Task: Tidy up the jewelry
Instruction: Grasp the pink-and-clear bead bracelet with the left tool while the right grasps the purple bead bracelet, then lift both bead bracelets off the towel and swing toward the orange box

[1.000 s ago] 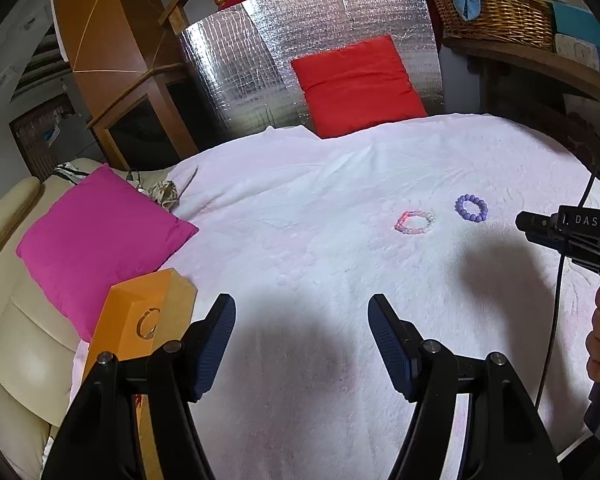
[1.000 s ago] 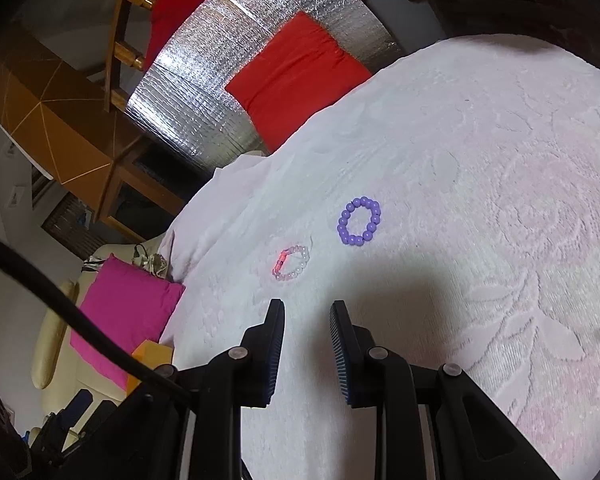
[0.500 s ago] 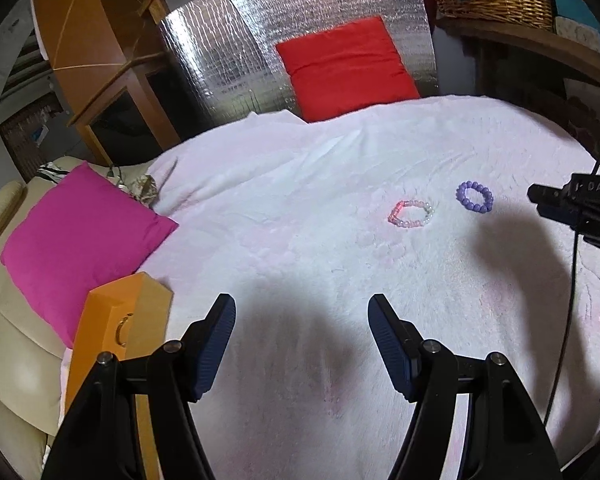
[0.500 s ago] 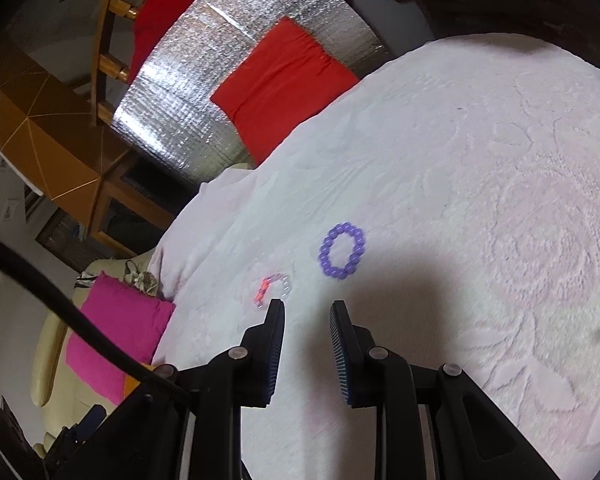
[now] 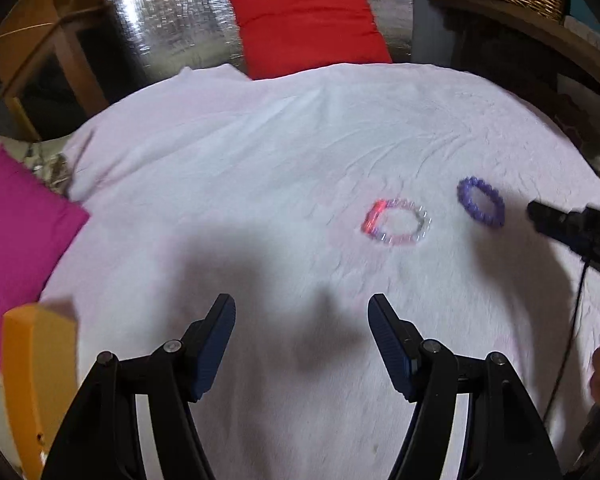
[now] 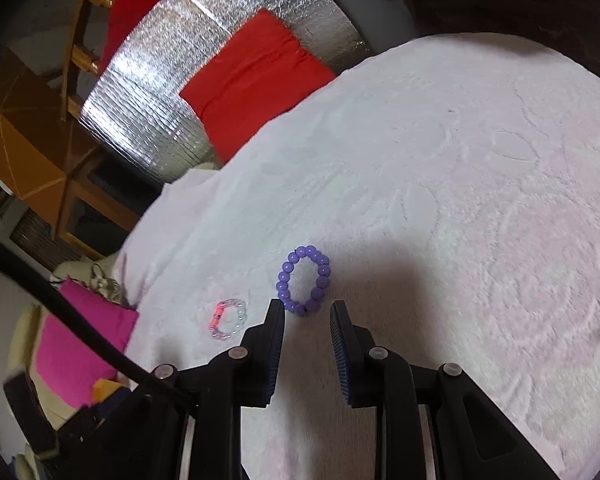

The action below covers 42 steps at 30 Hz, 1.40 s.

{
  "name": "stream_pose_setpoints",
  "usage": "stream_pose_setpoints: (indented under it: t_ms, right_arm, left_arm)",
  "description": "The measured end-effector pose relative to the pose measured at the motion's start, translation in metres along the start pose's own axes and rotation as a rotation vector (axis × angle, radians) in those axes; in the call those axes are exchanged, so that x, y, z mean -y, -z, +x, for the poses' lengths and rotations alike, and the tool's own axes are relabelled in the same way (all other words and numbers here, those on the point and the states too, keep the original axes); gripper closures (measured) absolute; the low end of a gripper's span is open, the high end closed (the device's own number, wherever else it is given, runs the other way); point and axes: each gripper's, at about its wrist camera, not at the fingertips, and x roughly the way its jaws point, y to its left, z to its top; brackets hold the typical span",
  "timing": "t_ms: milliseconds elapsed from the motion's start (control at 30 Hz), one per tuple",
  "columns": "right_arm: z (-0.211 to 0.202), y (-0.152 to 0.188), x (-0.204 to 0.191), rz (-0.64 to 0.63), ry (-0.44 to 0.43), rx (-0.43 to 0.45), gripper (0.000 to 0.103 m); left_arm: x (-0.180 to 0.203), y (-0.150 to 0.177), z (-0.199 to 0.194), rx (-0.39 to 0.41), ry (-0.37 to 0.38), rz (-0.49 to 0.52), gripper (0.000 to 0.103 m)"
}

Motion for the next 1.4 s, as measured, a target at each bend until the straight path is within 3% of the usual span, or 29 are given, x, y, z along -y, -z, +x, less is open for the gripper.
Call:
stream_pose_setpoints:
  t_ms: [267,467,533,667,800,867,1133,1400]
  right_arm:
    - [0.029,-0.002,-0.007,-0.068,0.145,0.023,0.076]
    - [0.038,-0.004,-0.009,-0.085,0.170,0.057,0.076]
    - [0.041,-0.004,-0.014,-0.121,0.190,0.065,0.076]
    - [0.046,-0.002,-0.022,-0.176,0.222,0.065,0.078]
    - [0.050,-0.003,-0.026,-0.203,0.240,0.061,0.091]
    - [0.049,-0.003,-0.028,-0.213,0.245,0.062,0.092]
    - [0.041,-0.004,-0.028,-0.193,0.162,-0.004,0.093]
    - [0.023,-0.001,-0.024,-0.104,0.024,-0.107,0.093]
  left_arm:
    - [0.009,-0.032,0.035,-0.015,0.110,-0.018,0.034]
    - [0.023,-0.046,0.058,-0.043,0.152,0.014,0.036]
    - [0.027,-0.048,0.068,-0.065,0.167,0.020,0.052]
    - [0.033,-0.049,0.077,-0.063,0.183,0.031,0.058]
    - [0.034,-0.049,0.076,-0.052,0.210,0.033,0.089]
    - [0.035,-0.047,0.074,-0.047,0.219,0.044,0.094]
    - [0.027,-0.027,0.057,-0.044,0.243,0.004,0.095]
    - [0.002,0.021,0.015,-0.037,0.225,-0.031,0.096]
